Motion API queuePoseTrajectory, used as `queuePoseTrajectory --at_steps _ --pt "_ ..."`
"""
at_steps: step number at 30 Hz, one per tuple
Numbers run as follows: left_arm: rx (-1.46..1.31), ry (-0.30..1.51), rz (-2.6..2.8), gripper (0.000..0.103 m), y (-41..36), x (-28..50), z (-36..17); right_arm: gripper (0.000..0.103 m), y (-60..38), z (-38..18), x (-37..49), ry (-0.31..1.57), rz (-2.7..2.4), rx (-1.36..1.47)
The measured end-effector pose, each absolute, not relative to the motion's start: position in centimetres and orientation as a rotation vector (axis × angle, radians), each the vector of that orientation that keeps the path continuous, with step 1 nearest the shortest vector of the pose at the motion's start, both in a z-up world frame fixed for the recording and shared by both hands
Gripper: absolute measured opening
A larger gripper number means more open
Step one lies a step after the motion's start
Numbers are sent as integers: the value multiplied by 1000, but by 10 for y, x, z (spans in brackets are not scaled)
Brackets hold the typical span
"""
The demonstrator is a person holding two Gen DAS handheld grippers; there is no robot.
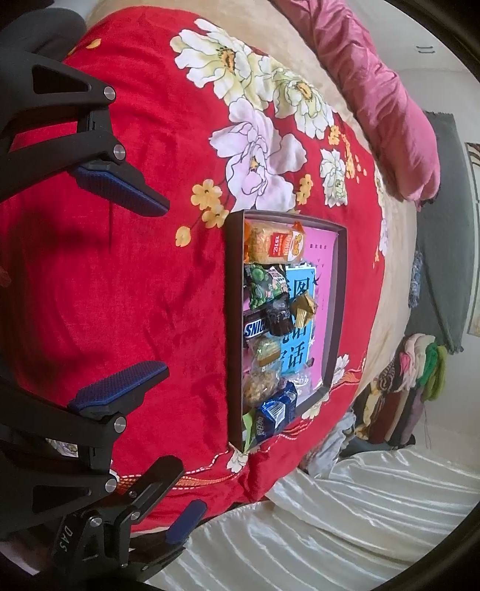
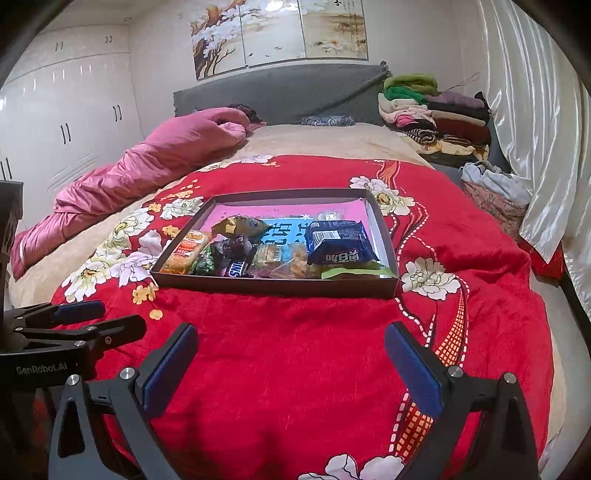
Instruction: Organize snacks
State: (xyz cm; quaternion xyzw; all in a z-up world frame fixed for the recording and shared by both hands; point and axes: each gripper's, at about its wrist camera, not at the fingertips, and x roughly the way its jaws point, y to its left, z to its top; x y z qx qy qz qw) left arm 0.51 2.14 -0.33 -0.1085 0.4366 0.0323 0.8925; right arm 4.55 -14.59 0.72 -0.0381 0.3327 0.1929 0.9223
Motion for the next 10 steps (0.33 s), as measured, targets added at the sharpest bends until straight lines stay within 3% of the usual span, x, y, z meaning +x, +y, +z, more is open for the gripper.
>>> queuePoseTrajectory --at_steps 10 --pt "-236 850 58 81 23 4 5 102 -147 6 48 683 397 -74"
